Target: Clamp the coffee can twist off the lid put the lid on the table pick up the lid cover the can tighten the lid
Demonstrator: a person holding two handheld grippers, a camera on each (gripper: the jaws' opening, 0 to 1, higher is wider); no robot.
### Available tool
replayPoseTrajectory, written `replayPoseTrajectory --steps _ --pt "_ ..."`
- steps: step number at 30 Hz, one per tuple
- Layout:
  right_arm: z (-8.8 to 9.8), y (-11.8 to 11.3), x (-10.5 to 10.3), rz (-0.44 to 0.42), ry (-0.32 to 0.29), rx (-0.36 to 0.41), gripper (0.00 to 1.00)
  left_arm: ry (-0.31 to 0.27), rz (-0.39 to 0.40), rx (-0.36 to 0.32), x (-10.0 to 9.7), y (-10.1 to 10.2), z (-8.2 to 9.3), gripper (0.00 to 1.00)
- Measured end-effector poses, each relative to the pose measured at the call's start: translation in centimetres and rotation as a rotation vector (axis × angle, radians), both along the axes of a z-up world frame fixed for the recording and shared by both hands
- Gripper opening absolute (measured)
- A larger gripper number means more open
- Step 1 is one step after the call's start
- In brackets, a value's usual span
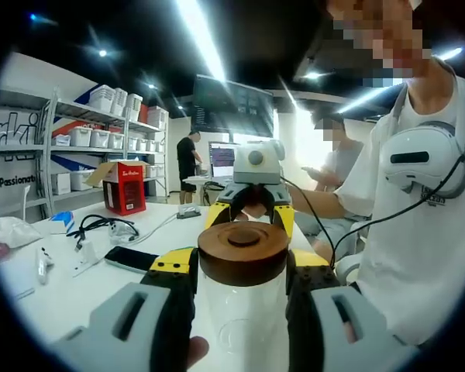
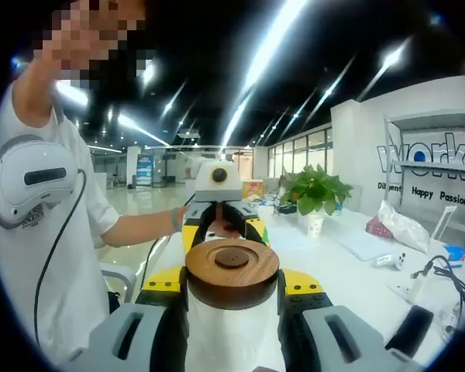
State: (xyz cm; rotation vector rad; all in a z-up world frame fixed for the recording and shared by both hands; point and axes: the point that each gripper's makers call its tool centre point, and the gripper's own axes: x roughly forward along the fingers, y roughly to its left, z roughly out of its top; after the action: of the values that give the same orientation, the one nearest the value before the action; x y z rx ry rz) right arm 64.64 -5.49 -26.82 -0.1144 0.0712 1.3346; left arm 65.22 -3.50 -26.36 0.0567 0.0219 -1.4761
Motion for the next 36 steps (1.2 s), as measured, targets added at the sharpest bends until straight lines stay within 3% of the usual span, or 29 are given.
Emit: replayPoseTrajectory --steps 8,15,25,30,36 --pt "0.1 0.1 -0.1 0.006 -0.024 -0.007 0.41 -0.02 0.0 -0.003 -0.1 0.0 0.0 0.35" --pt "0.1 0.2 0.0 0.003 -0.014 0.011 0.41 -0.012 0.005 -0.002 -0.1 0.1 0.0 0.35" --pt "0.2 0.2 0.0 0.004 -0.012 0.011 0.42 -0.044 0.006 -0.001 -0.1 0.1 0.2 0.35" --pt "0.6 0.3 0.0 0.002 -0.007 0.034 0.42 -0.081 -0.001 -0.061 -0.3 0.3 1.6 0.34" --pt "1.4 0.3 0.0 0.005 -0.004 0.066 0.41 -0.089 0.008 -0.058 -0.1 0.4 1.8 0.34"
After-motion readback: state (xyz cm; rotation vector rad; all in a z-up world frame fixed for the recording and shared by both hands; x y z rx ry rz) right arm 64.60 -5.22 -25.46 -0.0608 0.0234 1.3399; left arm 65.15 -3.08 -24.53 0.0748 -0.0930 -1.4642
